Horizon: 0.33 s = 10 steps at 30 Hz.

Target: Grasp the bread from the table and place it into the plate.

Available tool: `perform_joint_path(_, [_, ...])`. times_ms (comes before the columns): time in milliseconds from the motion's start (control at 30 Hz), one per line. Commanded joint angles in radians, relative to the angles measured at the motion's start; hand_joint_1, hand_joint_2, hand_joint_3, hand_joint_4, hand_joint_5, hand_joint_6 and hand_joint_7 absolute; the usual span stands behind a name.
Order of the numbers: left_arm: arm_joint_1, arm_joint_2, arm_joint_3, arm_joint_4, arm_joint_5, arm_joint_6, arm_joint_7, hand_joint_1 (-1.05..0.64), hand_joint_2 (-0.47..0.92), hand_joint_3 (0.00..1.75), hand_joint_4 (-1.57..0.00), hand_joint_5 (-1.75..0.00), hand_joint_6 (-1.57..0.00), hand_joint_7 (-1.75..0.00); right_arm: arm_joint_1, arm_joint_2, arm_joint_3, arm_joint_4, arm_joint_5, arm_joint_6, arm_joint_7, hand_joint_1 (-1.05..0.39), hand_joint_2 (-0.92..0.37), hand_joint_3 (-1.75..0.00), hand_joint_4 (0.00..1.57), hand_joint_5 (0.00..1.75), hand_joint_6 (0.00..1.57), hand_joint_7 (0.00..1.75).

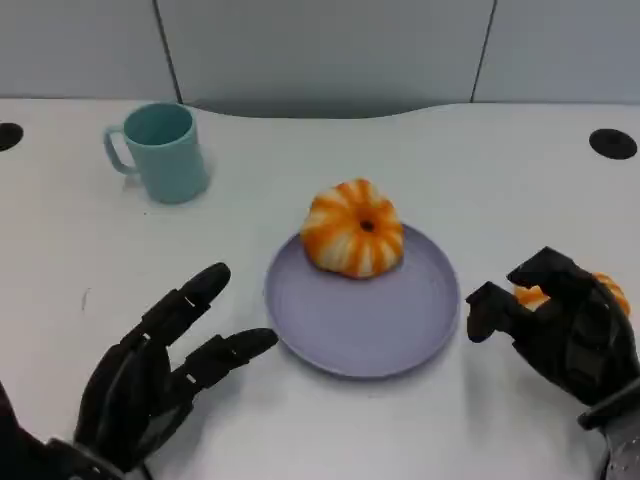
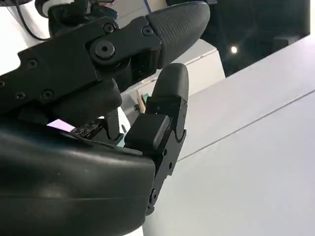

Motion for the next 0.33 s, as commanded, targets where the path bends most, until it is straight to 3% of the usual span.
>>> perform_joint_path(33, [0.017,0.013,0.011,-0.023,-0.005,-0.012,-0.017,-1.02,0.92,0.66,-0.50,-0.58,-0.36,-0.08,-0.013,-0.021,-0.010,0.022,0.007,-0.038,0.058,-0.55,-0.89,0.00,0.79,1.35,0.96,0.57])
perform_joint_path(333, [-0.044,0.017,0.039,0.087,-0.002,-0.040,-0.038,-1.02,0.92,0.62,-0.50,-0.61,-0.39,-0.08,-0.045,-0.015,-0.041,0.095,0.008,-0.085,0.051,-0.54,-0.88,0.00,0.86,1.30,1.04,0.46])
